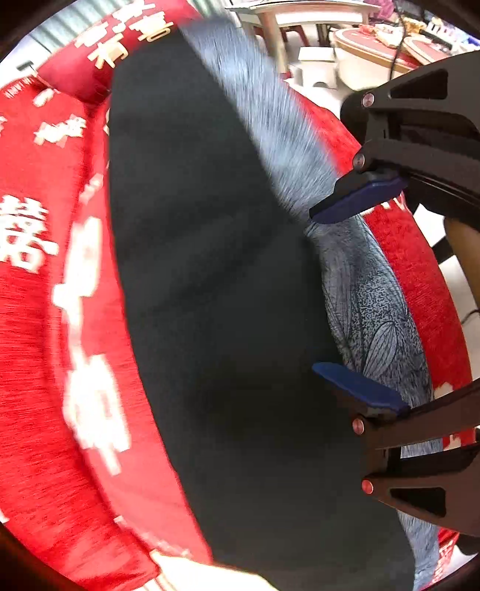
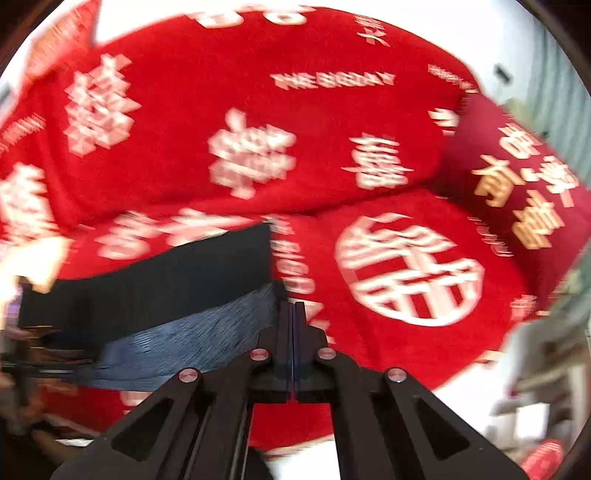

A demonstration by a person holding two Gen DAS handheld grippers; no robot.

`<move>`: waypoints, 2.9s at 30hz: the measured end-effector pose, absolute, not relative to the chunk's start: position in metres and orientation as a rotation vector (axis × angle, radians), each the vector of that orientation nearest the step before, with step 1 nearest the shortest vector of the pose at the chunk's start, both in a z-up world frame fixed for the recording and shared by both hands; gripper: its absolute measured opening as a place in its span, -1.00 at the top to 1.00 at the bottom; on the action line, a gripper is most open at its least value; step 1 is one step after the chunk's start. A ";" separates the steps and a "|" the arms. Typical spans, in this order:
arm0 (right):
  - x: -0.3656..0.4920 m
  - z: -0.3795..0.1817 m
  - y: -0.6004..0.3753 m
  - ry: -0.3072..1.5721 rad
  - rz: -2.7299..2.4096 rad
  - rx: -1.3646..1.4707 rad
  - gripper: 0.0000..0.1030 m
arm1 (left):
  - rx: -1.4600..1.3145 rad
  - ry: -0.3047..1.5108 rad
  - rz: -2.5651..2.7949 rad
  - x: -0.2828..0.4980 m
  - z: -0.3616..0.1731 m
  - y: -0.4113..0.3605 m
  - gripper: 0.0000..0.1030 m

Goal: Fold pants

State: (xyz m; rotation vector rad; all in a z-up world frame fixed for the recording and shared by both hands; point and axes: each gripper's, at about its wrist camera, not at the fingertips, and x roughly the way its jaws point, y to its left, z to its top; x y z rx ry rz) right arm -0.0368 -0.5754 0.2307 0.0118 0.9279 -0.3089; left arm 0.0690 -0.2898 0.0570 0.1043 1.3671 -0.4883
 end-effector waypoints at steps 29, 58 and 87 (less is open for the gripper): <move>-0.004 0.109 -0.536 1.059 -0.078 0.118 -0.37 | 0.157 1.214 -0.317 0.092 0.080 -0.287 -0.59; 0.136 0.055 -0.399 1.141 -0.068 -0.053 -0.73 | 0.187 1.217 0.077 0.162 0.055 -0.244 -0.83; 0.071 0.056 -0.534 1.161 -0.379 -0.009 -0.99 | 0.332 1.168 0.382 0.106 0.052 -0.034 -0.85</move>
